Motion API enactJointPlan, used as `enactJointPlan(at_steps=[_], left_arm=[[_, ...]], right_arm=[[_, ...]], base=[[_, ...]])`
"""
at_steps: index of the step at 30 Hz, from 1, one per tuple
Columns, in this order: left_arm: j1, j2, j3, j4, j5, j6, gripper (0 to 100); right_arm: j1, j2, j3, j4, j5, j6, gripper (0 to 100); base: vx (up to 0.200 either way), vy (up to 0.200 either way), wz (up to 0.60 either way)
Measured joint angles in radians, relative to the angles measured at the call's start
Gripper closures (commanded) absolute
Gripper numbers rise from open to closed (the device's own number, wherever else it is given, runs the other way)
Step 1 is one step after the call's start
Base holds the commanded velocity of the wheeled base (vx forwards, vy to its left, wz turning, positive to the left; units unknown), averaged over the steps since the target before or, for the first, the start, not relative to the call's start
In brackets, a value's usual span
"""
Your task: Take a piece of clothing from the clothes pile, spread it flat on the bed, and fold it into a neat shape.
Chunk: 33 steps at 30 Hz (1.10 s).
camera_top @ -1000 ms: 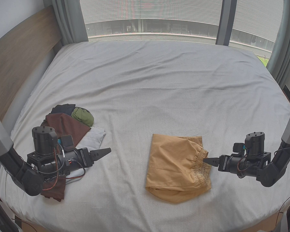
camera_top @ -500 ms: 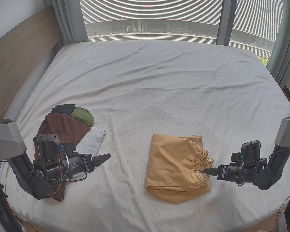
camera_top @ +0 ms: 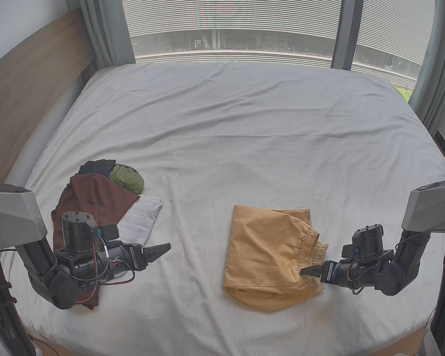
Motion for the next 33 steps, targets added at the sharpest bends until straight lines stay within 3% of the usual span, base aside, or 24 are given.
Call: enactJointPlan(at_steps=[13, 28, 29, 33], left_arm=[[0.001, 0.004, 0.004, -0.01, 0.0, 0.0, 0], [0.001, 0.017, 0.004, -0.017, 0.0, 0.004, 0], [0.001, 0.017, 0.004, -0.017, 0.0, 0.004, 0], [0.002, 0.018, 0.004, -0.017, 0.0, 0.004, 0]], right_arm=[[0.077, 0.042, -0.047, -0.009, -0.001, 0.104, 0], [0.084, 0.054, -0.058, -0.011, 0.0, 0.109, 0], [0.084, 0.055, -0.059, -0.011, 0.0, 0.109, 100], [0.084, 0.055, -0.06, -0.011, 0.0, 0.109, 100]], base=[[0.0, 0.0, 0.0], [0.0, 0.0, 0.0], [0.0, 0.0, 0.0], [0.0, 0.0, 0.0]])
